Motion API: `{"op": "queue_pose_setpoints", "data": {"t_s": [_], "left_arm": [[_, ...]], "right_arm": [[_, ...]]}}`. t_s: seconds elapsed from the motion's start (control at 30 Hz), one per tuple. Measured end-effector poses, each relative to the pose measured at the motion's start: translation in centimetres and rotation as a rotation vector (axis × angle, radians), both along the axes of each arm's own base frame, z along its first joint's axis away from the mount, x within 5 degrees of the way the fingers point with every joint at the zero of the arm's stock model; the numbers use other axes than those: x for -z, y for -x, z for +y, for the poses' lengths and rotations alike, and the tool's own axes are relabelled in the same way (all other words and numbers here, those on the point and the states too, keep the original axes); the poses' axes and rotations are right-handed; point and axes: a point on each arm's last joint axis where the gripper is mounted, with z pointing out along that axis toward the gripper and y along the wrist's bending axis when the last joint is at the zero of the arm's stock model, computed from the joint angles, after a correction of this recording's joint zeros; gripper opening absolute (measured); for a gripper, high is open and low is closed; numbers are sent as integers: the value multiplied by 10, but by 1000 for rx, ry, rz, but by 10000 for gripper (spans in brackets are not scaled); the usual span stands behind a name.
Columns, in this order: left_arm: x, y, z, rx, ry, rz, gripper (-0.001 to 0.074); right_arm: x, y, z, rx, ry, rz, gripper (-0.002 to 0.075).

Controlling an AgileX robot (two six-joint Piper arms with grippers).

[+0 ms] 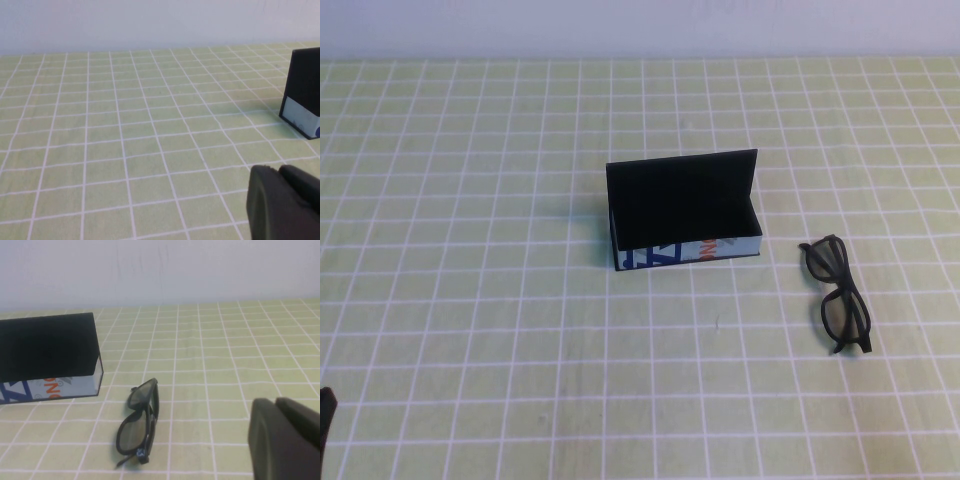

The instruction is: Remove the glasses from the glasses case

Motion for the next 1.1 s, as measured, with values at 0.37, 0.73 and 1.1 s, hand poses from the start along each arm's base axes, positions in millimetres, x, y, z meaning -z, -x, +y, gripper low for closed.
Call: {"op": "queue_pose_setpoints", "data": {"t_s": [0.37,0.73,1.1], "left_arm": [[0,0,0,0,3,1,-4],[0,0,0,0,3,1,-4],[0,0,0,4,3,1,-4]], "right_arm": [[13,2,1,-11,9,143,-17],[16,3,1,-14,-2,172,-17],[16,3,1,-14,-2,172,-17]]}}
